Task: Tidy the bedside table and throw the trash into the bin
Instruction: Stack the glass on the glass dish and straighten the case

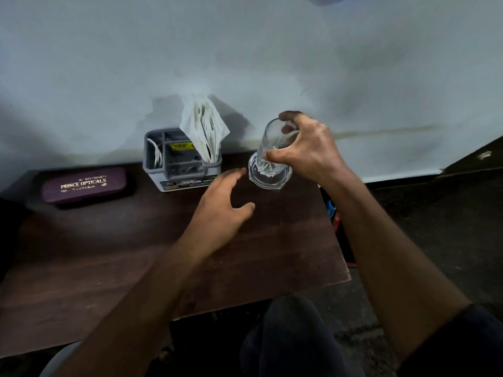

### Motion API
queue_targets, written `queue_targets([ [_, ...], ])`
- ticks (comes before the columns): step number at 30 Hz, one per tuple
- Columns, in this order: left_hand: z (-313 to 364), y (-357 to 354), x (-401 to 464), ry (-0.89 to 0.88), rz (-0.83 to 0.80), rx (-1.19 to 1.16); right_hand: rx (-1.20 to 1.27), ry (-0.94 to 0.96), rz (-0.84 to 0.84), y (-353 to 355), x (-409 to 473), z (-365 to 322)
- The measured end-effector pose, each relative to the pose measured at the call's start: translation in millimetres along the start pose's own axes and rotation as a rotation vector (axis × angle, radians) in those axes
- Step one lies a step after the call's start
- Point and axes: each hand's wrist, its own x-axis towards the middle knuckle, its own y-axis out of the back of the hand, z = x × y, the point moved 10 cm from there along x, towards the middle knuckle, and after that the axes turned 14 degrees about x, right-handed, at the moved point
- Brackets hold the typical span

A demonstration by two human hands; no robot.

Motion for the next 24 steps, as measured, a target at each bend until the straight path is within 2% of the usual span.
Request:
queue_targets([
  [8, -26, -4, -21, 0.062, -0.045, -0.181, -0.098, -0.084, -0.106, -24, 12, 19],
  [12, -38, 0, -34, 0.082, -0.031, -0.200, -0.093, -0.113, -0.095, -23, 14, 21],
  [16, -60, 11, -47, 0.129, 0.031, -0.249, -0.072, -0.132, -0.136, -22, 13, 20],
  [19, -90, 30, -57, 0.228, 0.139, -0.360, -0.089, -0.153, -0.200, -24, 1, 11],
  [20, -101, 37, -60, 0.273, 0.188, -0.403, -0.120, -0.096, -0.138, -18, -4, -1],
  [22, -120, 53, -62, 0.345, 0.295, -0.429, -0.131, 0.159, 0.142, 0, -25, -37],
  [24, -132, 67, -60, 0.372, 0.371, -0.402, 0.033, 0.323, 0.437, 0, -67, -58],
])
